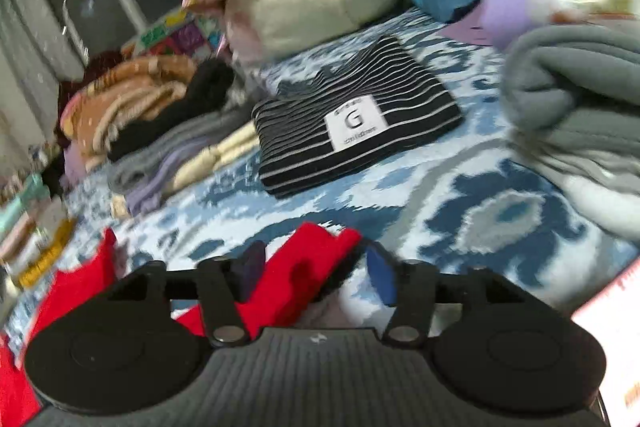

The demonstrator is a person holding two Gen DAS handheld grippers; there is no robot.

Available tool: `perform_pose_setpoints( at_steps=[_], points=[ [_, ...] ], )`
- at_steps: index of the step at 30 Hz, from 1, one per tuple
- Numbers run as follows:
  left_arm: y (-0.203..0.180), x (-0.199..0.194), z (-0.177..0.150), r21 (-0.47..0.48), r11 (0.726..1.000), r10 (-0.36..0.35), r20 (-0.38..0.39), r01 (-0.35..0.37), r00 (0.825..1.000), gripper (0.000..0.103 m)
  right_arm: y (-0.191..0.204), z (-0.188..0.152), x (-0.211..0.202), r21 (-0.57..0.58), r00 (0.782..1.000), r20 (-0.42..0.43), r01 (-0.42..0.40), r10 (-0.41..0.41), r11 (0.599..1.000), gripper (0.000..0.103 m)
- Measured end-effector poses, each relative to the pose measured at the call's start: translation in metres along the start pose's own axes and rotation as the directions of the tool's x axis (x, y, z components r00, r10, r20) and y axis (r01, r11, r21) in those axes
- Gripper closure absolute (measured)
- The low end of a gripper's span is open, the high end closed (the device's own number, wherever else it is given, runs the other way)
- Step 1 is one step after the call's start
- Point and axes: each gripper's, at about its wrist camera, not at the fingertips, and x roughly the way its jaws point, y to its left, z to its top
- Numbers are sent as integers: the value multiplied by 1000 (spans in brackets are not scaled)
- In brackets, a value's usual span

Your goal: Fold clothes

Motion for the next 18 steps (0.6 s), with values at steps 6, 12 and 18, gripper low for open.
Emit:
perform_pose_setpoints(
  at_steps=[6, 12, 18],
  points=[
    [-10, 7, 20, -43, 998, -47, 82, 51, 996, 69, -3, -31, -24, 45, 996, -82, -25, 29, 999, 45],
    [-26, 27, 19, -12, 997, -71, 55, 72, 996, 72, 18, -46, -10, 6, 992, -84, -89, 90, 996, 60],
    [-39, 44, 17, 77, 994, -77, -48, 80, 996, 72, 19, -33, 2, -16, 995, -93, -39, 37, 999, 96]
  ],
)
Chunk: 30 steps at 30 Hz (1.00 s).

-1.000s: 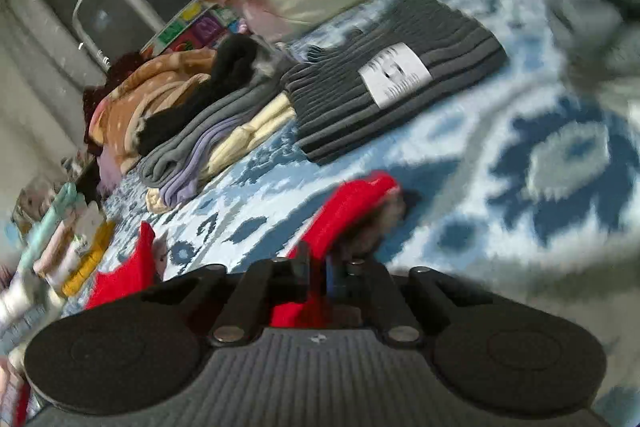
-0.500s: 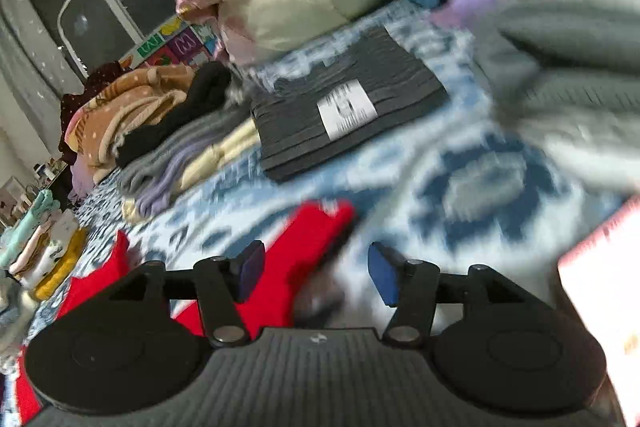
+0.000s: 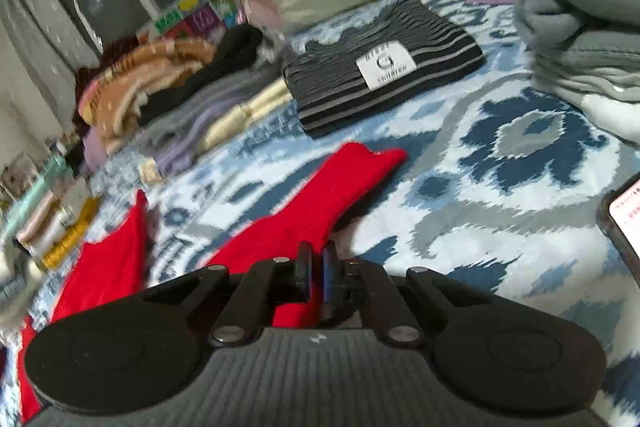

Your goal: Fold clothes

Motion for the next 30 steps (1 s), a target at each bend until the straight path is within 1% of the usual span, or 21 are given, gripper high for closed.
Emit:
perform_pose_setpoints(
  at_steps=[3, 5, 6, 7, 8, 9, 10, 11, 12, 14, 15, 17, 18, 19, 21, 23, 25, 26, 27, 29, 30],
  points=[
    [4, -8, 3, -18, 1000, -15, 37, 15, 999, 72, 7, 2, 4, -48, 999, 18, 45, -44, 998, 96],
    [6, -7, 2, -27, 999, -30, 42, 31, 999, 72, 11, 2, 0, -76, 994, 39, 109, -107, 991, 76],
    [3, -3, -1, -5, 999, -39, 17, 39, 999, 70, 16, 1, -8, -104, 991, 65, 122, -116, 987, 73],
    [1, 1, -3, 16, 999, -47, -8, 47, 999, 67, 22, 0, -15, -132, 988, 91, 135, -123, 982, 72],
    [0, 2, -5, 37, 998, -50, -24, 51, 998, 67, 27, -1, -23, -159, 984, 117, 148, -130, 976, 72],
    [1, -3, -2, 39, 998, -51, -24, 52, 998, 68, 39, -4, -30, -209, 990, 118, 104, -81, 972, 72],
    [5, -11, 1, 17, 998, -62, -18, 62, 998, 68, 51, -8, -38, -258, 993, 115, 60, -31, 964, 72],
    [10, -19, 4, -4, 997, -76, -1, 76, 997, 67, 60, -16, -39, -279, 997, 78, -8, 31, 960, 72],
    [16, -27, 5, -23, 996, -82, 9, 82, 997, 67, 70, -23, -41, -297, 995, 38, -76, 91, 952, 72],
    [31, -39, 3, -65, 995, -70, 4, 71, 998, 67, 89, -39, -43, -324, 977, -43, -211, 209, 922, 74],
    [41, -43, 0, -97, 994, -56, -3, 55, 998, 67, 98, -46, -45, -333, 960, -85, -278, 265, 901, 74],
    [60, -50, -5, -170, 985, -5, -28, 0, 1000, 67, 108, -72, -33, -379, 937, -230, -336, 264, 862, 76],
    [70, -52, -8, -207, 978, 28, -42, -37, 999, 67, 116, -89, -26, -487, 946, -283, -284, 158, 826, 76],
    [81, -55, -9, -242, 967, 66, -56, -78, 996, 67, 124, -102, -34, -611, 965, -232, -244, 124, 753, 76],
    [101, -62, -11, -307, 940, 130, -75, -147, 989, 67, 131, -99, -39, -621, 966, -242, -229, 94, 749, 74],
    [119, -68, -13, -373, 908, 172, -86, -192, 981, 67, 126, -88, -43, -568, 963, -243, -242, 121, 787, 74],
    [135, -72, -17, -434, 873, 201, -102, -225, 974, 66, 127, -80, -44, -562, 972, -197, -216, 124, 799, 73],
    [141, -74, -19, -454, 857, 217, -110, -243, 970, 66, 131, -78, -43, -567, 980, -166, -188, 112, 802, 69],
    [145, -73, -20, -461, 847, 237, -117, -264, 964, 66, 137, -73, -39, -571, 986, -135, -156, 96, 806, 66],
    [152, -73, -20, -464, 831, 279, -129, -307, 952, 66, 149, -63, -27, -566, 983, -138, -180, 123, 805, 64],
    [154, -71, -18, -439, 834, 308, -134, -334, 942, 66, 156, -57, -19, -562, 980, -140, -196, 141, 804, 64]
  ],
)
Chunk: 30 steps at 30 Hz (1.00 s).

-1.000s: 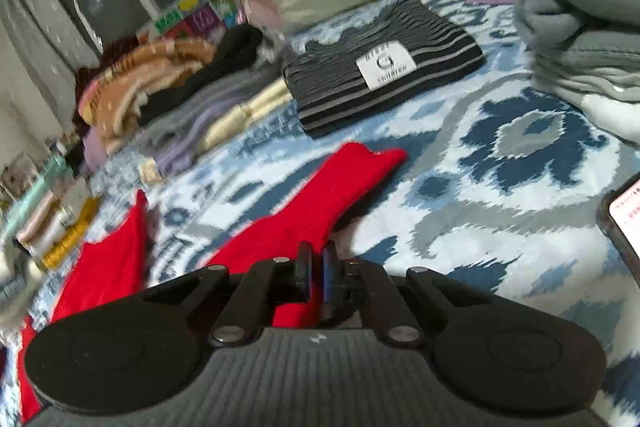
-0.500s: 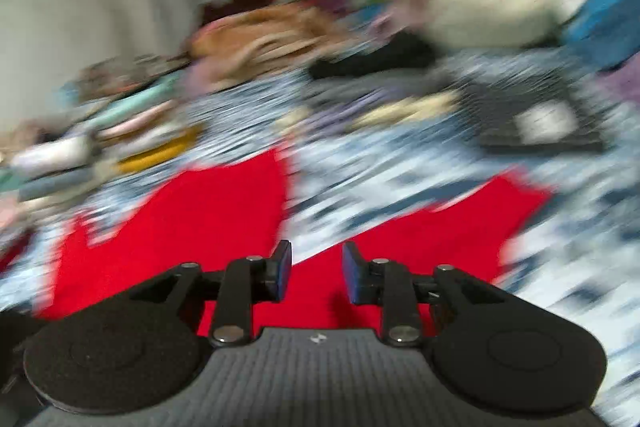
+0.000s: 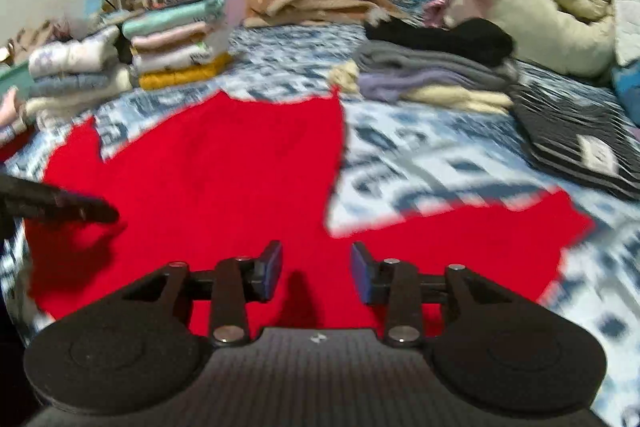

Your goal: Fold clothes

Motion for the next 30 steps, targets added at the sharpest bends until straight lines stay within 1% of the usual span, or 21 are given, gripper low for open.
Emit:
perform_pose_setpoints(
  at_steps=[1, 2, 4, 7, 9, 13, 15, 16, 19, 21, 24, 27, 28, 29, 30],
  points=[
    [0, 3, 4, 23, 999, 32, 8, -32, 999, 66, 1, 10, 10, -4, 1000, 2, -11, 11, 1000, 64],
    [1, 5, 9, 35, 998, 49, 16, -49, 999, 66, 2, 20, 20, -9, 1000, 3, -22, 22, 1000, 64],
    [6, 9, 24, 33, 998, 45, 36, -46, 998, 66, 7, 40, 44, -42, 1000, -20, -7, 6, 999, 63],
    [14, 19, 52, 40, 998, 44, 64, -46, 997, 66, 20, 61, 81, -173, 996, -59, 62, -73, 983, 64],
    [20, 34, 71, 50, 998, 42, 59, -45, 997, 65, 18, 73, 98, -161, 997, -64, 22, -33, 987, 66],
    [37, 71, 100, 46, 997, 55, 27, -56, 998, 65, 9, 98, 133, -170, 997, -79, -11, -2, 985, 66],
    [48, 91, 112, 37, 998, 54, 1, -54, 999, 65, -1, 108, 150, -131, 995, -86, -58, 47, 990, 66],
    [53, 99, 116, 31, 998, 55, -13, -55, 998, 65, -8, 113, 161, -103, 994, -95, -69, 60, 992, 66],
    [68, 121, 126, 7, 999, 45, -46, -45, 998, 61, -28, 120, 191, -71, 991, -131, -41, 32, 997, 67],
    [74, 127, 133, 3, 1000, 27, -47, -27, 999, 59, -44, 119, 204, -46, 989, -146, -12, 5, 999, 67],
    [82, 127, 142, -12, 1000, 6, -32, -6, 999, 59, -63, 118, 203, 41, 991, -122, -53, 58, 998, 66],
    [86, 125, 150, -6, 1000, 12, 6, -12, 1000, 59, -61, 124, 191, 13, 998, -70, -6, 7, 1000, 66],
    [88, 125, 152, -8, 1000, 4, 16, -4, 1000, 59, -59, 125, 189, 13, 998, -52, -22, 23, 1000, 69],
    [89, 125, 154, -10, 1000, -5, 24, 5, 1000, 59, -57, 127, 187, 14, 999, -33, -39, 39, 999, 74],
    [90, 127, 155, -10, 1000, -17, 27, 18, 999, 59, -55, 128, 185, 14, 998, -15, -56, 56, 998, 76]
  ],
)
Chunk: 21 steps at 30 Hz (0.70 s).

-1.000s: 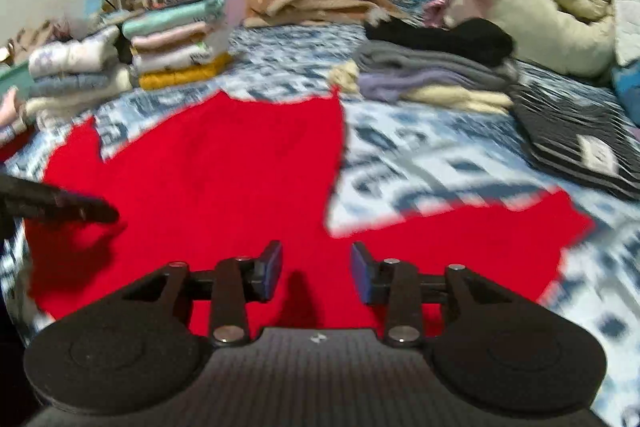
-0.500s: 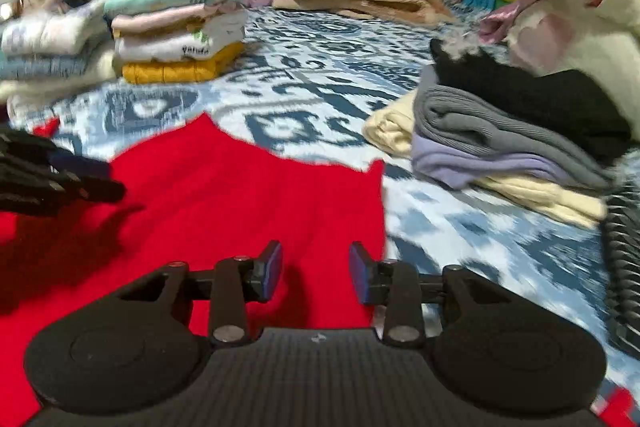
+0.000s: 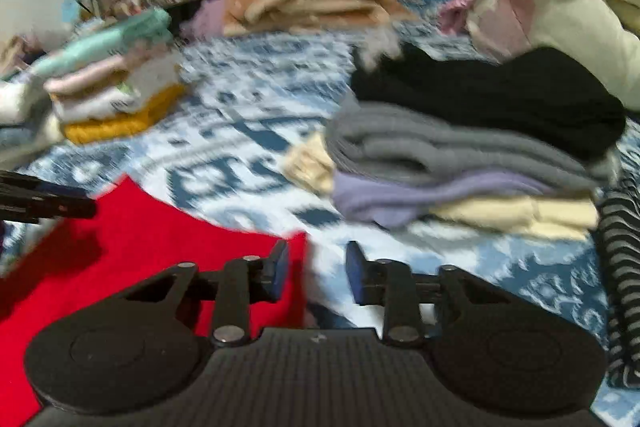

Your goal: Fold clothes

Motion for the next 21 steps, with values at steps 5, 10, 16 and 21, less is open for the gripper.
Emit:
perform_pose_setpoints(
  at_steps=[5, 10, 16, 21],
  points=[
    [7, 19, -6, -18, 1000, -15, -44, 14, 999, 62, -5, -11, 22, 49, 995, -81, -56, 60, 997, 93],
    [9, 14, -4, -40, 999, -34, -30, 33, 999, 62, -31, -14, 15, 188, 988, -44, -137, 148, 972, 91],
    [5, 3, -1, -26, 999, -48, -2, 48, 999, 62, -24, -11, 0, 144, 989, -48, -133, 141, 981, 91],
    [6, 13, -8, -9, 1000, -11, -58, 11, 998, 62, -19, -18, 7, 80, 992, -114, -41, 50, 996, 86]
  ],
)
